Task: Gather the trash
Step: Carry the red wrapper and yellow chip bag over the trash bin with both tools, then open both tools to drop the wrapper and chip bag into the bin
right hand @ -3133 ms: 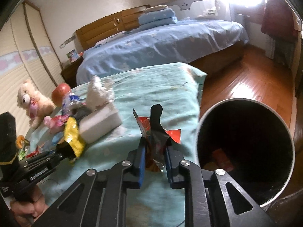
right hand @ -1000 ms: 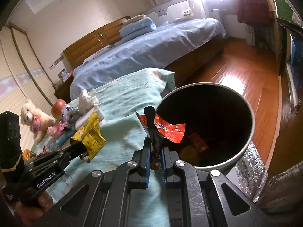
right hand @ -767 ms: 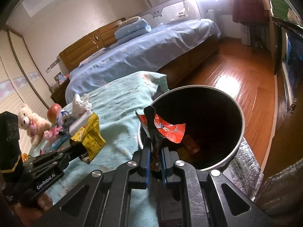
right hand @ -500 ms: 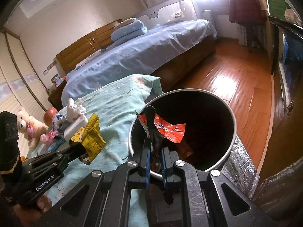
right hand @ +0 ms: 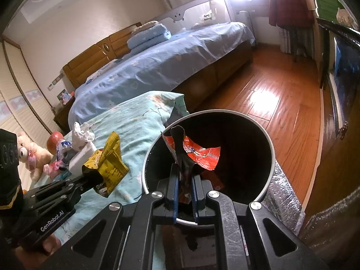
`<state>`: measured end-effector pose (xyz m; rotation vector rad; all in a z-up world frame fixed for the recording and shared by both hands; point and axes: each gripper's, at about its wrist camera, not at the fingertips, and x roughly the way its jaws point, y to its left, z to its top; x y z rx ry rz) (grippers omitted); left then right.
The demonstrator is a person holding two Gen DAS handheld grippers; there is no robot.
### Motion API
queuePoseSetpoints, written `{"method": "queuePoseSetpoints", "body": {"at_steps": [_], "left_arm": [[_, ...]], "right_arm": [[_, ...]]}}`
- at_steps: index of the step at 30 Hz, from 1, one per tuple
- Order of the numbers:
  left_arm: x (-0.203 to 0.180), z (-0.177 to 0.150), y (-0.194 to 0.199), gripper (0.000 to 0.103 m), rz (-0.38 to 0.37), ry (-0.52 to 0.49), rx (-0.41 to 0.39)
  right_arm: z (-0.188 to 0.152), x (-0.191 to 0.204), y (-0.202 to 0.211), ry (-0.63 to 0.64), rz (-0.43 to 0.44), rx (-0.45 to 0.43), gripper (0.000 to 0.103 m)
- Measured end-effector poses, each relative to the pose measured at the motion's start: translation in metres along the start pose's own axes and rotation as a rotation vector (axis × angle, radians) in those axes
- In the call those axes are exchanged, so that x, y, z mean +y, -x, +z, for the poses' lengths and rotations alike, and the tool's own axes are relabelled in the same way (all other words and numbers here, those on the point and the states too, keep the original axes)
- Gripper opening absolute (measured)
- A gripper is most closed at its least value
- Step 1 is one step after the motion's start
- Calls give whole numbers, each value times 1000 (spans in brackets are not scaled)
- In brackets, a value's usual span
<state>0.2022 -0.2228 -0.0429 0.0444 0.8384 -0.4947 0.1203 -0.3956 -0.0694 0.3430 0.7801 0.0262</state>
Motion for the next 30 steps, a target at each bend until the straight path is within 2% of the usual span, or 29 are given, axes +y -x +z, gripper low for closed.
{"method": "queuePoseSetpoints", "body": {"at_steps": [30], "left_arm": [[-24, 29, -49, 0, -8, -38, 54]], "right_arm": [[19, -34, -24, -60, -12, 59, 9]]}}
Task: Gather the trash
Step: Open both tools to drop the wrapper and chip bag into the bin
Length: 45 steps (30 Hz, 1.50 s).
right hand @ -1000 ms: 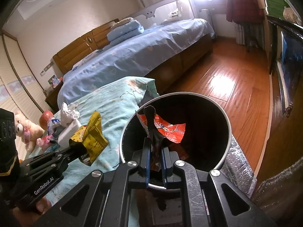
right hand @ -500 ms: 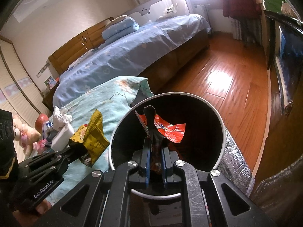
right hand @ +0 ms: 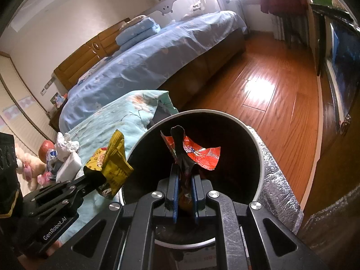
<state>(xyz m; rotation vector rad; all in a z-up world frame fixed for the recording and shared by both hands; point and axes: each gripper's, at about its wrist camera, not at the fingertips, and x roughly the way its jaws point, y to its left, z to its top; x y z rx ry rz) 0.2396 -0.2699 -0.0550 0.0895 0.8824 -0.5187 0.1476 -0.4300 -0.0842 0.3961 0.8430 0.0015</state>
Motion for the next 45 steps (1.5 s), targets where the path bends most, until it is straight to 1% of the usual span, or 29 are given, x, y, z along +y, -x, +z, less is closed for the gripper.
{"method": "queuePoseSetpoints", "body": {"at_steps": [10, 13, 16, 17, 18, 19, 20, 21, 22, 23, 24, 26, 28, 30, 36, 38, 45], "left_arm": [[-4, 6, -5, 0, -3, -3, 3], [-4, 5, -5, 1, -6, -5, 5], [-3, 5, -5, 12, -11, -6, 7], [-2, 5, -4, 20, -5, -6, 3], [-1, 5, -2, 23, 2, -6, -6], [1, 4, 0, 24, 5, -6, -11], [2, 2, 3, 26, 4, -5, -11], [3, 1, 4, 30, 3, -2, -11], [6, -2, 8, 34, 6, 5, -14], [8, -5, 11, 42, 10, 10, -20], [10, -7, 14, 47, 12, 12, -25], [15, -14, 25, 49, 21, 20, -40], [21, -22, 34, 54, 28, 32, -45], [27, -30, 43, 58, 37, 44, -55], [53, -57, 74, 59, 82, 104, -75], [63, -67, 85, 60, 96, 127, -80], [87, -91, 120, 60, 152, 165, -104]], "right_arm": [[5, -5, -4, -7, -10, 9, 9], [7, -5, -5, -6, -7, 18, 13], [7, -6, -9, -3, -8, 32, 14], [7, -6, -9, -5, -6, 34, 16], [6, -7, -9, -8, -11, 34, 24], [7, -5, -10, -11, -14, 35, 29], [7, -6, -9, -13, -12, 33, 37], [6, -5, -8, -17, -9, 31, 43], [6, -5, -7, -19, -6, 27, 47], [5, -5, -6, -19, -6, 23, 53], [5, -2, -4, -15, -6, 18, 59], [3, 2, 0, -8, 2, 9, 66], [1, 8, 3, -3, 12, 5, 69], [-4, 16, 6, 7, 20, 1, 75], [-20, 47, 12, 41, 60, -12, 80], [-26, 60, 14, 58, 77, -15, 81], [-44, 102, 12, 111, 131, -1, 85]]}}
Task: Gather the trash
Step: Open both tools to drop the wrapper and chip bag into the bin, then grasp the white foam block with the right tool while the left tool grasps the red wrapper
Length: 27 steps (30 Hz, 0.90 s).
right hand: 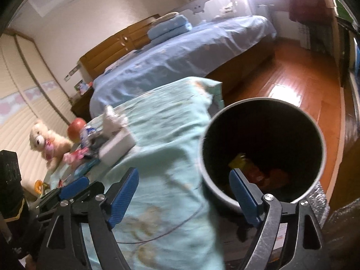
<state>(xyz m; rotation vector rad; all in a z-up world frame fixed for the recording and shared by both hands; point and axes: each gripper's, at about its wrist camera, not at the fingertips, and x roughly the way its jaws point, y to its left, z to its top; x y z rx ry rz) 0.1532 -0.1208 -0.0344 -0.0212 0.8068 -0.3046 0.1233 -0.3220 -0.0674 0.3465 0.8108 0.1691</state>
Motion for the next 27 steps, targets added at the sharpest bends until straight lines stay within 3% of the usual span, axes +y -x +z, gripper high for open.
{"method": "queuePoseSetpoints", "body": {"at_steps": [15, 27], "left_arm": [[64, -47, 52, 60, 83, 132, 7], [104, -61, 73, 62, 162, 213, -15]], "right_arm": [[-22, 61, -26, 84, 80, 65, 86], [-27, 97, -48, 133, 108, 95, 86]]}}
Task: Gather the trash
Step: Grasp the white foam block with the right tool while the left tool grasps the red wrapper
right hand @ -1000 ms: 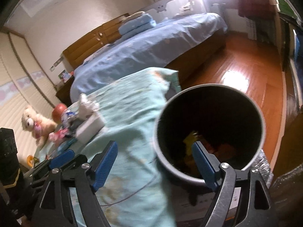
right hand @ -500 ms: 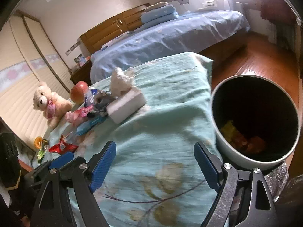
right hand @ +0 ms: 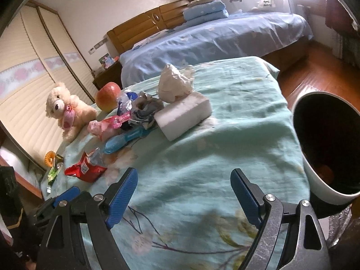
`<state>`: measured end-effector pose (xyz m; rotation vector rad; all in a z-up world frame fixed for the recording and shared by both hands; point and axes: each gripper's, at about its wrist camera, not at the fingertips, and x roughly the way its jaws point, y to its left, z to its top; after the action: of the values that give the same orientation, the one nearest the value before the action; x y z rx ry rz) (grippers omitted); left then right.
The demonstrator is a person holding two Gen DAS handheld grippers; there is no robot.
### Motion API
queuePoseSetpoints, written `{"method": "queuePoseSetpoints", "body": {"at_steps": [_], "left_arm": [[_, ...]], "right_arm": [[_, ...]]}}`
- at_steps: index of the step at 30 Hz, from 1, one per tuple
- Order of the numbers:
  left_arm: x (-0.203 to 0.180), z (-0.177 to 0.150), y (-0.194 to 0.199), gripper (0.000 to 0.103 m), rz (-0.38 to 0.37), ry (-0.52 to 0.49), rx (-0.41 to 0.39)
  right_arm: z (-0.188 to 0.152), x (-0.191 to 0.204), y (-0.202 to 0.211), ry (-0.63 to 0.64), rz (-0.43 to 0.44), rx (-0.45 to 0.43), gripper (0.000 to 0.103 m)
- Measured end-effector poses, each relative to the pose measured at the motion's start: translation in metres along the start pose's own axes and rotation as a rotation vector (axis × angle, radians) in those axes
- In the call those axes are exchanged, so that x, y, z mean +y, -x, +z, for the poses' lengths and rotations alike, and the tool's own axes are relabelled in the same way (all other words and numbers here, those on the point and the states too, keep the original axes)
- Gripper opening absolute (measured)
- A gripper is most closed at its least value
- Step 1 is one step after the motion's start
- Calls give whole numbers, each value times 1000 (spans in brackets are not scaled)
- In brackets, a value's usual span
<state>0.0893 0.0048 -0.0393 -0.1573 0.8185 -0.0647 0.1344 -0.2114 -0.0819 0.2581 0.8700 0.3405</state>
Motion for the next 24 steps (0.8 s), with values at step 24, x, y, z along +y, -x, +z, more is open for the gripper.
{"method": "queuePoseSetpoints", "body": {"at_steps": [24], "left_arm": [[21, 34, -52, 56, 35, 45, 0]], "right_arm": [[40, 15, -61, 6, -47, 29, 86]]}}
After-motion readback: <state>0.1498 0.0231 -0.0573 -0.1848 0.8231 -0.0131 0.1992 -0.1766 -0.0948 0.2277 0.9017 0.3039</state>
